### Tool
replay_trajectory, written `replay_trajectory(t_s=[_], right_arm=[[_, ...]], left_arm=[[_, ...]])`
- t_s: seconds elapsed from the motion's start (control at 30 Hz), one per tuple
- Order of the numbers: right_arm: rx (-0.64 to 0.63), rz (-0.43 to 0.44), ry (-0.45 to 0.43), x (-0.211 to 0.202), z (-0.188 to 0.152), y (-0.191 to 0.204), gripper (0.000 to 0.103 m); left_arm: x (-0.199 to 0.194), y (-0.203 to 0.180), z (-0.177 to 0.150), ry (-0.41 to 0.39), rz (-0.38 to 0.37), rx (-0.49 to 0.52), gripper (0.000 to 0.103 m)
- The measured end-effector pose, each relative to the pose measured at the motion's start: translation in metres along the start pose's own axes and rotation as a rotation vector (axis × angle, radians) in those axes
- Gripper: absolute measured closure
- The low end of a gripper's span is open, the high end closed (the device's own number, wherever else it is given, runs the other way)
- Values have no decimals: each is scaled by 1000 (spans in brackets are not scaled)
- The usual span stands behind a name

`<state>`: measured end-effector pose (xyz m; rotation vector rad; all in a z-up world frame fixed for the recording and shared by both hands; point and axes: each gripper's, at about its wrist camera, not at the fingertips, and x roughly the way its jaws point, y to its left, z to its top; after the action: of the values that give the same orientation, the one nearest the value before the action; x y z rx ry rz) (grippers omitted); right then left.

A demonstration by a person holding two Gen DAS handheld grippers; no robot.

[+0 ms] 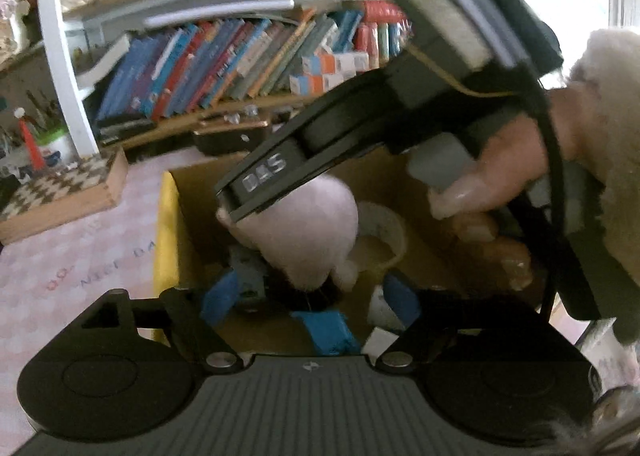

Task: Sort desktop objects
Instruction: 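Lower the box and pig into the yellow box and open both grippers, then withdraw both tools from the yellow box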

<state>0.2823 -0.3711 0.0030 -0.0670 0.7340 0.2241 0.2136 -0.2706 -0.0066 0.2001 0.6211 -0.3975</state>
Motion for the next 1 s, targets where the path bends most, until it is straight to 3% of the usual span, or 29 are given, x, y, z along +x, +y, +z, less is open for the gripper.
replay_trajectory(t_s=[0.07,0.47,0.7,1.0], right_arm=[[18,-8,-41,-12,3,-3,11],[123,-82,-236,-89,-16,-11,11],[162,-138,-245,-124,-46,5,9],[189,-194,-230,-156,-92,56,8]], left_arm=[[-8,4,3,-24,5,-15,18],[-83,33,-6,-169,135,-92,4],[-131,57,-25,-231,190,-171,0],[-176,78,-63,-236,231,-219,0]])
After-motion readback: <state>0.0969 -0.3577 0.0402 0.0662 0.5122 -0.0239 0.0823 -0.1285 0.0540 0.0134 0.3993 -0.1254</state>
